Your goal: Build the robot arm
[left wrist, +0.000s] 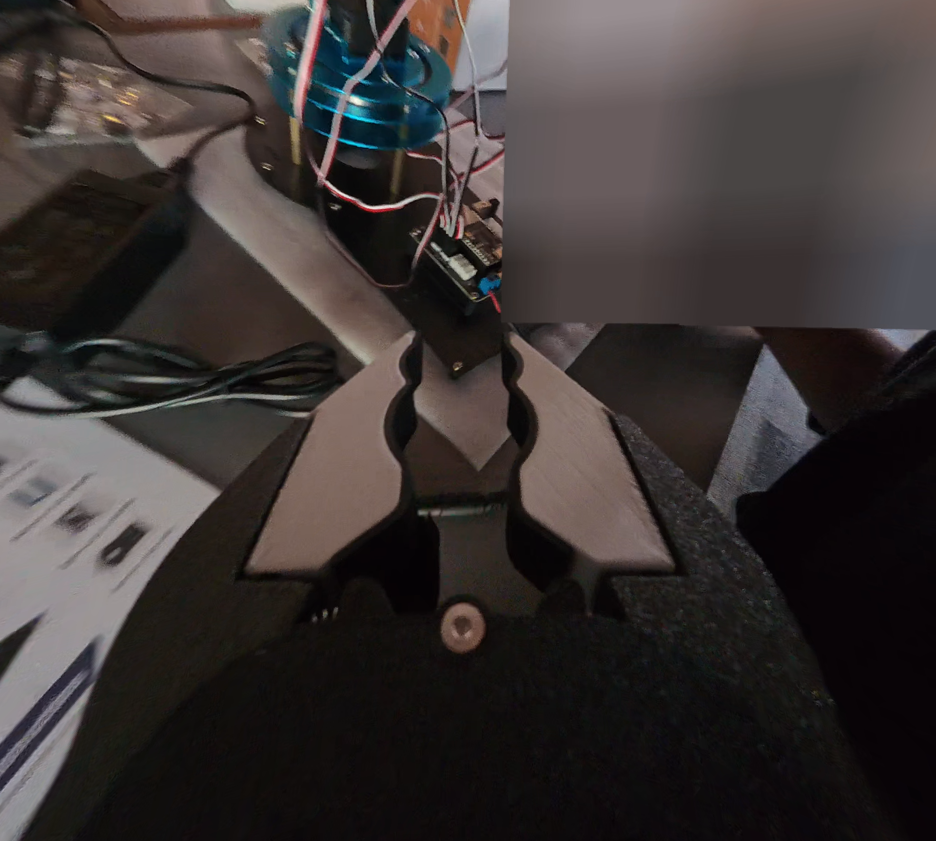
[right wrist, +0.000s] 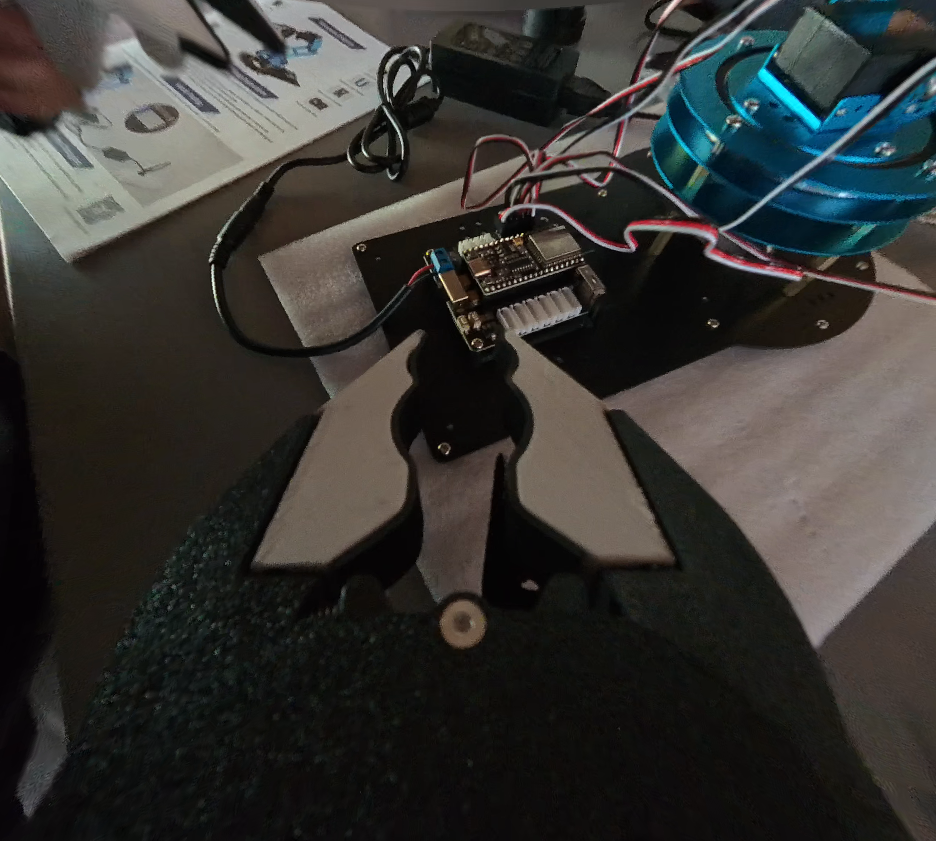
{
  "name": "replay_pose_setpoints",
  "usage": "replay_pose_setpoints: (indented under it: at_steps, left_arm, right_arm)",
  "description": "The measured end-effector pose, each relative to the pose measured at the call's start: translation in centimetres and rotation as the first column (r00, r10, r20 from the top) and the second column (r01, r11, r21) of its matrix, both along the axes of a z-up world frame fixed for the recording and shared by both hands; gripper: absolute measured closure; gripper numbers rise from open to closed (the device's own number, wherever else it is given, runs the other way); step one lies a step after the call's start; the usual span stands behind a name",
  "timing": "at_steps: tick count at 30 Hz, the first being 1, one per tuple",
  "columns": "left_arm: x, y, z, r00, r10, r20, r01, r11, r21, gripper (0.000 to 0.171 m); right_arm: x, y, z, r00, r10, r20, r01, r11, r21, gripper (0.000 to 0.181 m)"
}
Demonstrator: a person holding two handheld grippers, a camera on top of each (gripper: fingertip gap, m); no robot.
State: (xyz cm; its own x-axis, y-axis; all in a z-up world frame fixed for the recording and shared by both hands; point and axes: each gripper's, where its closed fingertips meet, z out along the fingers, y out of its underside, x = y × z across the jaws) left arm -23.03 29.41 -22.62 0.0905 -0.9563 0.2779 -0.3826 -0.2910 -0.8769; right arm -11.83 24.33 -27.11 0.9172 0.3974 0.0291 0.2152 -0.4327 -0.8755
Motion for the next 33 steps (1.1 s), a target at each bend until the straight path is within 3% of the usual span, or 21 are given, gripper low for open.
replay_pose_setpoints:
  at_steps: [4,9,17,22,25,29,33]
  left_arm:
    - [3.3,-1.3,-1.5,0.999,-0.041,-0.027,0.038,0.996,-0.083,0.141]
    - [4.5,-2.1,-2.7,0.999,-0.027,-0.041,0.023,0.994,-0.106,0.139]
    - [2.7,-4.7,-1.7,0.995,0.102,-0.010,-0.103,0.983,-0.149,0.137]
    - [0.7,-8.5,-0.8,0.977,0.213,-0.020,-0.214,0.972,-0.095,0.138]
    - [0.1,-11.0,-1.0,0.956,0.294,-0.018,-0.294,0.953,-0.074,0.138]
    - [0.9,-15.3,-1.5,0.927,0.374,-0.005,-0.373,0.924,-0.086,0.138]
    - [2.7,-20.1,-0.9,0.910,0.414,0.019,-0.412,0.909,-0.069,0.138]
  right_arm:
    - [0.8,0.6,0.6,0.989,-0.053,-0.138,0.058,0.998,0.027,0.158]
    - [1.9,0.4,1.6,0.966,-0.102,-0.237,0.120,0.991,0.064,0.153]
    - [1.7,-0.4,3.2,0.958,-0.070,-0.279,0.113,0.983,0.144,0.153]
    - [1.8,-4.9,5.6,0.922,0.029,-0.386,0.020,0.992,0.123,0.152]
    - [6.8,-9.1,7.4,0.970,-0.020,-0.242,0.060,0.985,0.163,0.154]
    - [18.2,-13.9,9.4,0.985,-0.173,-0.014,0.173,0.971,0.164,0.155]
    - [31.3,-14.0,14.1,0.975,-0.221,0.017,0.216,0.963,0.159,0.153]
